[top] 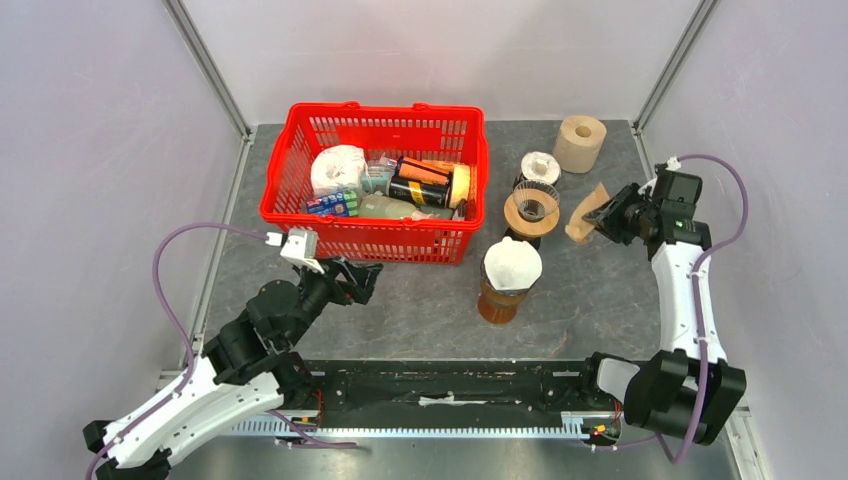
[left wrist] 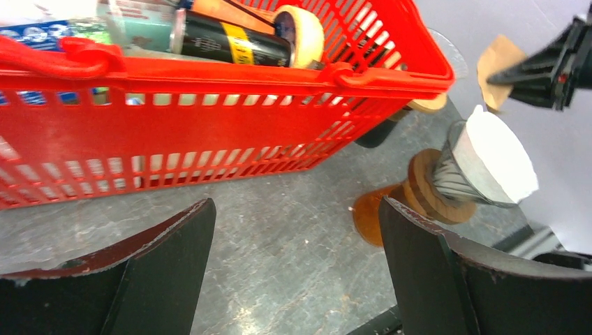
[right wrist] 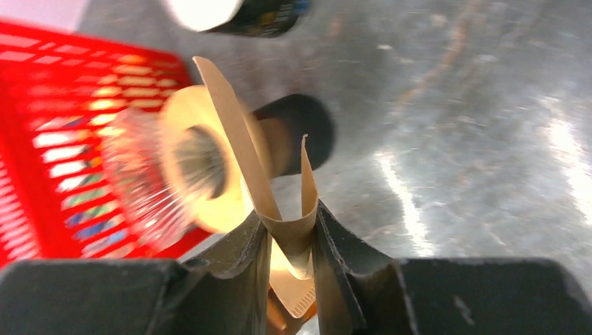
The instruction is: Place the coffee filter in the dripper
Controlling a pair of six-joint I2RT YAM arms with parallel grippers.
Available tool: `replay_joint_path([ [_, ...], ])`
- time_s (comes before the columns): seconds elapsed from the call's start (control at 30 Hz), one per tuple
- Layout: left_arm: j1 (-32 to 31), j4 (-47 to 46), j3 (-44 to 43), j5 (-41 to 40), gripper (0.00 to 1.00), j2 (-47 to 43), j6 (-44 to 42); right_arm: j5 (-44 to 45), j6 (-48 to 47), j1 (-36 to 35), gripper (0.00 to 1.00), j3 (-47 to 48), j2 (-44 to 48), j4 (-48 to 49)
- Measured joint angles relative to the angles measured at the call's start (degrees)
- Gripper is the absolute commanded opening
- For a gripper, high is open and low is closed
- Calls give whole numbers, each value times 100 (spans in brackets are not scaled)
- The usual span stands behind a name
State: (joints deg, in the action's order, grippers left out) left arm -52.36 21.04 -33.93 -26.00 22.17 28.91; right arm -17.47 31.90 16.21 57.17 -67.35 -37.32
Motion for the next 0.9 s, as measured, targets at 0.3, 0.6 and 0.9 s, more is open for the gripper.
replay_joint_path([
  [0.3, 0, -608, -459, 1403, 93, 992, -4, -1696, -94, -1071, 33, 999, 243, 59],
  [0.6, 0, -1834, -1292, 2828, 87, 2347, 284, -2765, -79, -2391, 34, 1047, 905, 671],
  [0.9, 0, -2627, -1751, 3727, 75, 3467, 756, -3180, -72, -3440, 35, 789, 1073, 1388],
])
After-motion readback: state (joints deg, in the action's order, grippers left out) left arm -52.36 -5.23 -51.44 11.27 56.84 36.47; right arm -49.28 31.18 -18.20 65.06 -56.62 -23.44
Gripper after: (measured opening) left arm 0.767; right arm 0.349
